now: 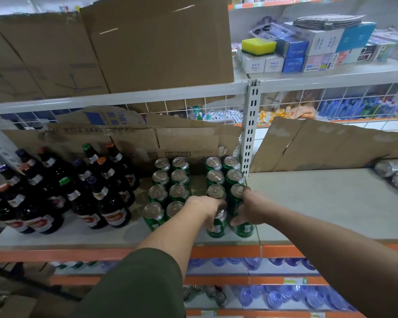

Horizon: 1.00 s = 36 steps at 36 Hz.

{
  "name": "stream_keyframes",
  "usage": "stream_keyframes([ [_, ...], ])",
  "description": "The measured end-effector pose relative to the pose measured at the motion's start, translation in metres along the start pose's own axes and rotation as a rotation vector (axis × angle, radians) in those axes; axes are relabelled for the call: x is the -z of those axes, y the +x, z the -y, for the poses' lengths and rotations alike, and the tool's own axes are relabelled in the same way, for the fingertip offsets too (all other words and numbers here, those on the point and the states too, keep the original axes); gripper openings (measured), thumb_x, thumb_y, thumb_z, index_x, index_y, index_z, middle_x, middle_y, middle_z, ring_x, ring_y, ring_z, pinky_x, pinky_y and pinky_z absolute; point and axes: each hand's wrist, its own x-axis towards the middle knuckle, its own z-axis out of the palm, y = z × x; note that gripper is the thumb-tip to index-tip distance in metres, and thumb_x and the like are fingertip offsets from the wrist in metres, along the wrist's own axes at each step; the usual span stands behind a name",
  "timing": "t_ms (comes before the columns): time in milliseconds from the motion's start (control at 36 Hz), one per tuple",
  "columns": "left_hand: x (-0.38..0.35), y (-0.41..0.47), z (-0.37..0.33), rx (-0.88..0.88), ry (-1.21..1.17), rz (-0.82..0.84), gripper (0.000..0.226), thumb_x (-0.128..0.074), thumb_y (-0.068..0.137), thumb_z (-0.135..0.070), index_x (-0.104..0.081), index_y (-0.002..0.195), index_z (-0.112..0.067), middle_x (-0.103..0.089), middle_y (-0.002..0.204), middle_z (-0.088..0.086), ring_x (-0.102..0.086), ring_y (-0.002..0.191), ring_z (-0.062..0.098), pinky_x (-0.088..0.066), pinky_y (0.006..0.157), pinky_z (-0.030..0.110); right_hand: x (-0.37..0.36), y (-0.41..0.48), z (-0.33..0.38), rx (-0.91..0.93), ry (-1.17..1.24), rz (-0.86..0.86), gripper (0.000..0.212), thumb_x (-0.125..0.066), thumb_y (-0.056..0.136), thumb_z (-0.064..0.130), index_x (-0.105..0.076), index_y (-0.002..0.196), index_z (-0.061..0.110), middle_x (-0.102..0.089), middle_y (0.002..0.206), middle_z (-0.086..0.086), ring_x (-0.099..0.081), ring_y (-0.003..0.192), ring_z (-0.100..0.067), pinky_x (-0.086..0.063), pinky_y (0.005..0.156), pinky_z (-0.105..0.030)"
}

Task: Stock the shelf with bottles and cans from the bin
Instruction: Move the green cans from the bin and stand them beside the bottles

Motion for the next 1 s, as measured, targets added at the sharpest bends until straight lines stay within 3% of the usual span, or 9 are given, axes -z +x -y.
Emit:
stream_keyframes([
  [167, -0.002, 0.000, 0.000, -0.020, -0.144, -0.019, 0.086, -0.084, 0.082, -0.027, -0.035, 0.153, -0.028, -0.052, 0.148, 0.002, -0.053, 0.131, 0.029, -0.051, 0.103, 0.043, 0.000, -0.001, -0.001, 0.004, 0.003, -0.003, 0.090, -0.090, 0.065, 0.043, -0.041, 0.132, 0.007, -0.056, 0.108, -0.003, -0.050, 0.092, -0.019, -0.047, 0.080, -0.026],
  [361, -0.004, 0.001, 0.003, -0.046, -0.216, -0.043, 0.083, -0.084, 0.080, -0.021, -0.039, 0.150, -0.028, -0.052, 0.147, 0.002, -0.053, 0.131, 0.027, -0.050, 0.098, 0.037, 0.000, -0.002, -0.002, 0.028, 0.024, -0.012, 0.086, -0.089, 0.068, 0.039, -0.041, 0.133, 0.008, -0.059, 0.120, -0.007, -0.049, 0.092, -0.018, -0.046, 0.083, -0.027],
  [472, -0.004, 0.001, 0.003, -0.052, -0.250, -0.042, 0.081, -0.082, 0.083, -0.018, -0.039, 0.151, -0.026, -0.051, 0.149, 0.002, -0.052, 0.133, 0.027, -0.047, 0.096, 0.034, -0.001, 0.000, -0.003, 0.003, 0.062, -0.016, 0.083, -0.090, 0.068, 0.037, -0.042, 0.130, 0.010, -0.059, 0.116, -0.006, -0.048, 0.091, -0.018, -0.043, 0.080, -0.026],
  [639, -0.005, 0.000, 0.000, -0.025, -0.272, -0.046, 0.081, -0.084, 0.080, -0.019, -0.041, 0.148, -0.028, -0.053, 0.146, 0.002, -0.054, 0.130, 0.028, -0.049, 0.098, 0.036, -0.002, 0.000, -0.004, -0.029, 0.084, -0.009, 0.086, -0.091, 0.065, 0.036, -0.041, 0.130, 0.010, -0.060, 0.121, -0.008, -0.049, 0.092, -0.019, -0.045, 0.081, -0.028],
  [861, -0.010, -0.003, -0.004, -0.010, -0.278, -0.026, 0.083, -0.077, 0.086, -0.016, -0.032, 0.154, -0.030, -0.051, 0.149, 0.005, -0.053, 0.130, 0.030, -0.050, 0.104, 0.045, -0.003, 0.001, -0.001, -0.042, 0.071, 0.003, 0.078, -0.089, 0.069, 0.036, -0.044, 0.126, 0.009, -0.050, 0.099, -0.002, -0.050, 0.089, -0.020, -0.044, 0.076, -0.028],
  [1000, -0.010, -0.004, -0.003, -0.010, -0.283, -0.027, 0.081, -0.077, 0.087, -0.016, -0.032, 0.153, -0.029, -0.051, 0.150, 0.005, -0.053, 0.131, 0.031, -0.049, 0.104, 0.044, -0.004, 0.001, -0.001, -0.035, 0.074, 0.002, 0.077, -0.090, 0.068, 0.035, -0.044, 0.125, 0.010, -0.050, 0.097, 0.000, -0.051, 0.089, -0.019, -0.045, 0.078, -0.027],
])
